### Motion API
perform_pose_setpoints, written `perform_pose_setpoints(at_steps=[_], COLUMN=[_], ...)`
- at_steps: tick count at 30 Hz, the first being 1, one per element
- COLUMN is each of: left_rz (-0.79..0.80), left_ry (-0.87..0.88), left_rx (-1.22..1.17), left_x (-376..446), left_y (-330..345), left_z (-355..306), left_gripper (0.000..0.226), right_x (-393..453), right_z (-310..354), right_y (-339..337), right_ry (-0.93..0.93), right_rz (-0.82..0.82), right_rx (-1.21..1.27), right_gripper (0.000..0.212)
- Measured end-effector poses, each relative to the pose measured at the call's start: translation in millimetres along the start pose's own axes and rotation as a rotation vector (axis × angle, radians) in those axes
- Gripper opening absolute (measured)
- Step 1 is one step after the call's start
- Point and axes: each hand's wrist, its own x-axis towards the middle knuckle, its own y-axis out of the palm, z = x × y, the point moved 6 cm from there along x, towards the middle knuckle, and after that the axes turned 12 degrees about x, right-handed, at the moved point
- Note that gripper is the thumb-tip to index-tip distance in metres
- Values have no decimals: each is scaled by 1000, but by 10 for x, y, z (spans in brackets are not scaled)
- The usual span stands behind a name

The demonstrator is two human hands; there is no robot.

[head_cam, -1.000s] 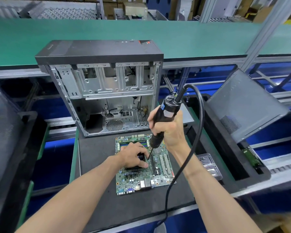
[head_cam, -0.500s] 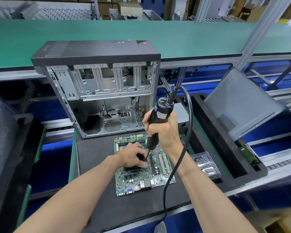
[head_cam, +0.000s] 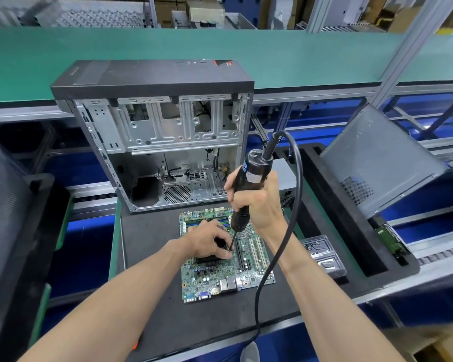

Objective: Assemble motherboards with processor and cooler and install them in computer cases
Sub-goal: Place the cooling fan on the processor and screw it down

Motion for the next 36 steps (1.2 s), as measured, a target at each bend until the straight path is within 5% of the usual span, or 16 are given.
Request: perform_pose_setpoints(at_steps=[5,36], left_rz=[-14,-2], left_ry=[-4,2], left_rx=[36,-4], left_x=[15,39], left_y=[27,48], left_z=[3,25], left_gripper=[25,23], right_x=[50,69], right_z=[-75,-110], right_y=[66,14], right_ry=[82,41], right_rz=[237,160], right_rx=[-1,-6], right_gripper=[31,26])
